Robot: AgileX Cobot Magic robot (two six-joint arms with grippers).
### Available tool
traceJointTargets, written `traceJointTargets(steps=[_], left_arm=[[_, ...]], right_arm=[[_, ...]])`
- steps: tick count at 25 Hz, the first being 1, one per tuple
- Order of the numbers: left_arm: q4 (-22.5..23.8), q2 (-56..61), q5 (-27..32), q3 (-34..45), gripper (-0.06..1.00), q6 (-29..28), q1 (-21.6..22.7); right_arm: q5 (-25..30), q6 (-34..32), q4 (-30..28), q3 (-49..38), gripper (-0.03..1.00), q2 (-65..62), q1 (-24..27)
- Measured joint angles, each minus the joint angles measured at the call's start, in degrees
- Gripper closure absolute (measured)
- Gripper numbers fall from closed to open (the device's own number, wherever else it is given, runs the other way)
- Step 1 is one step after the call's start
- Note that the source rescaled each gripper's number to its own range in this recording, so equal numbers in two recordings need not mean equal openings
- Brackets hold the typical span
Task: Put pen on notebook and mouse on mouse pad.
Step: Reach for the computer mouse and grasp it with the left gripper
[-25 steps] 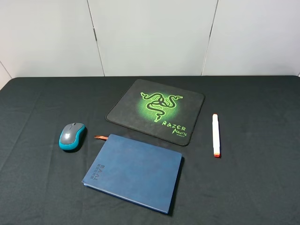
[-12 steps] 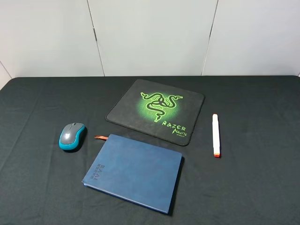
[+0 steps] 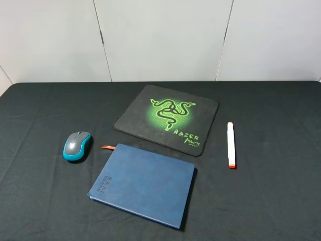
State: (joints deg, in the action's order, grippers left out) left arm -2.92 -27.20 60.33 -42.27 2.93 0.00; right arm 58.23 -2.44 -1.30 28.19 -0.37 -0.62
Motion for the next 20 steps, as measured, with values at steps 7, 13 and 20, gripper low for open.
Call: traceJointTargets(steps=[7,13,20], left_arm=[[0.1,-21.5,-1.0,-5.3,-0.04,1.4,0.0],[0.0,-37.2,-6.0,-6.9,-0.04,1.6,0.0],[-1.1,-51.5,-12.7,-6.9,-0.04,1.7,-0.8]], right_arm=[[0.0,0.0,0.0,0.0,-0.03,0.0,0.0],[0.0,0.0,0.0,0.0,-0.03,0.0,0.0],[0.0,0.0,0.0,0.0,-0.03,0.0,0.0]])
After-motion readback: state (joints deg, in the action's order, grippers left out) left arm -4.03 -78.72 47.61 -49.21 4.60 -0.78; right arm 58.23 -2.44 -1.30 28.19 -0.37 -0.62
